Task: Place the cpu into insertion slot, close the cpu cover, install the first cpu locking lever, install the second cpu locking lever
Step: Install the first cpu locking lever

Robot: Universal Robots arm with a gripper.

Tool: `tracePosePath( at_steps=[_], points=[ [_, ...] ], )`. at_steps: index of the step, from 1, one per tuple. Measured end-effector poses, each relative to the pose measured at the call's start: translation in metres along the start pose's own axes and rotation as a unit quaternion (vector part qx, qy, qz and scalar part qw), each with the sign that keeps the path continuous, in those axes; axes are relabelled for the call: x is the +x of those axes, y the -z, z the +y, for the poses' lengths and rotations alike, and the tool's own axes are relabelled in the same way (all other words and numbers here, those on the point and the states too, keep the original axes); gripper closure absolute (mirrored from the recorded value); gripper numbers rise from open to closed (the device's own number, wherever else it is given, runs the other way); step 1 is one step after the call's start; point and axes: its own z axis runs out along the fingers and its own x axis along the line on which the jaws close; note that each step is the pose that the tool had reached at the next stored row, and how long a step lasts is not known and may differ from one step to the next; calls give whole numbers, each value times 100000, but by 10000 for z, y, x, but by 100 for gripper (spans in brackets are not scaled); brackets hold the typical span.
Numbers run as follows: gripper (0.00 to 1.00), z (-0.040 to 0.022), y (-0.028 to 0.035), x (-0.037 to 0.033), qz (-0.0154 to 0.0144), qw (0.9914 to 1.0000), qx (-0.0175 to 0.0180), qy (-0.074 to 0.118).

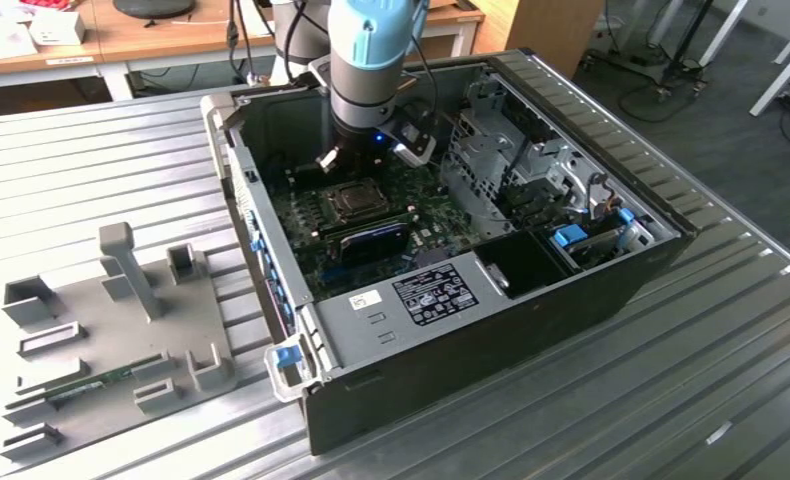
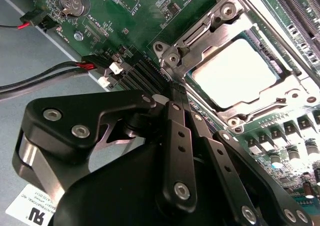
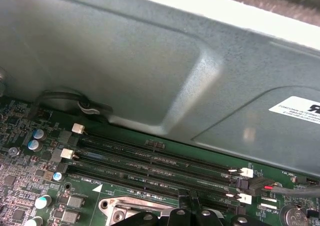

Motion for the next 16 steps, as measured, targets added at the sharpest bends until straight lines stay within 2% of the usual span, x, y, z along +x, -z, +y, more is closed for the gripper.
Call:
tracePosePath(
  at_steps=[16],
  points=[
    [90, -4, -3, -13, -2, 100000, -9, 0]
  ],
)
